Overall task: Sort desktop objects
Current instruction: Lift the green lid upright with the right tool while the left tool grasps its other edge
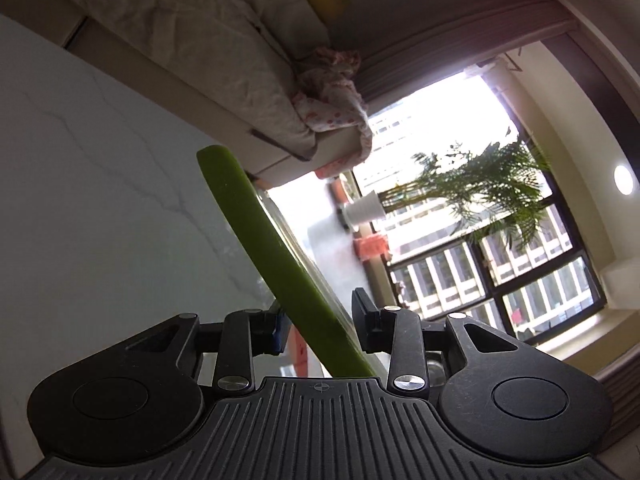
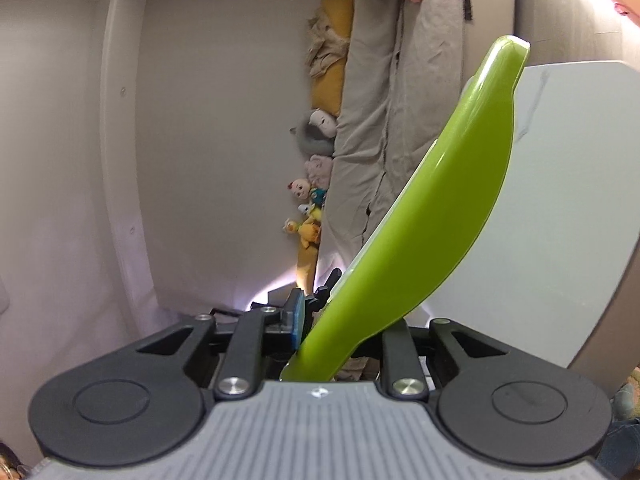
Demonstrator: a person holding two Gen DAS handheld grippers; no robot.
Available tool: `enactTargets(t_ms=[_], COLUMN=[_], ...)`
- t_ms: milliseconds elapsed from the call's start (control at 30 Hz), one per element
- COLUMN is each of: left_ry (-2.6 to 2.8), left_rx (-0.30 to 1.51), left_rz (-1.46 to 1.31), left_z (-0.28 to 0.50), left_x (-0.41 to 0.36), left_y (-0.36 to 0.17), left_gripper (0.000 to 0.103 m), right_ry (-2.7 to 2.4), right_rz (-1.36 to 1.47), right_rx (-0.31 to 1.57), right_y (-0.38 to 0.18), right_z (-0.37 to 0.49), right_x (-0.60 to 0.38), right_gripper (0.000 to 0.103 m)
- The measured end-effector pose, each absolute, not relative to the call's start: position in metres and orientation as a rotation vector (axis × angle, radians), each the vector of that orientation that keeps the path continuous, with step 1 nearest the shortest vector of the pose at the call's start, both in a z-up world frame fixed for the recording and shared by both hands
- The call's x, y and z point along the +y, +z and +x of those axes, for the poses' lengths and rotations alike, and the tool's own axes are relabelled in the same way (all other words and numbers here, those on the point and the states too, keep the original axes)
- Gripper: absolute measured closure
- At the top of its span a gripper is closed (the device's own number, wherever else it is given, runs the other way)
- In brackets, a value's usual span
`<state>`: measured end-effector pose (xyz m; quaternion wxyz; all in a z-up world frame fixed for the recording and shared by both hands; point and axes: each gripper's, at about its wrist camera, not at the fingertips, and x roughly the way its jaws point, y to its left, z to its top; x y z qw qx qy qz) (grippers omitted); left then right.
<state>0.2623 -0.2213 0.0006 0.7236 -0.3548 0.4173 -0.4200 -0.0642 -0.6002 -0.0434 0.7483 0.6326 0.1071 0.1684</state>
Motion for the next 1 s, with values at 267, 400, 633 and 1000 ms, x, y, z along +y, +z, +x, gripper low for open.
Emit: enactTargets(t_ms=[267,400,633,1000], left_ry=[-0.659,-0.476,-0.346,-0.372], left_rx=[0.653,0.610,0.584,0.608], left_rz=[-0.817,-0.827,-0.927,-1.041], left_z=[0.196,0.161,0.104,0.048], left_x=[-0.024,0.048,0.126,0.161], left_y=[0.025,0.012,-0.025,-0.072], left_gripper=[0.061,0.060,0.053,0.043], right_ry=[0.736,0.877,0.959,0.923], right_rz=[1.291,1.278,1.304,1.159], right_rx=[0.388,0.524,0.722,0.767], right_y=[-0.023,-0.037,-0.071,-0.070], right_z=[0.046,0.106,0.147,0.100], right_x=[-0.490,-0.424,-0.348,-0.354], right_gripper=[0.082,0.081,0.080,0.082])
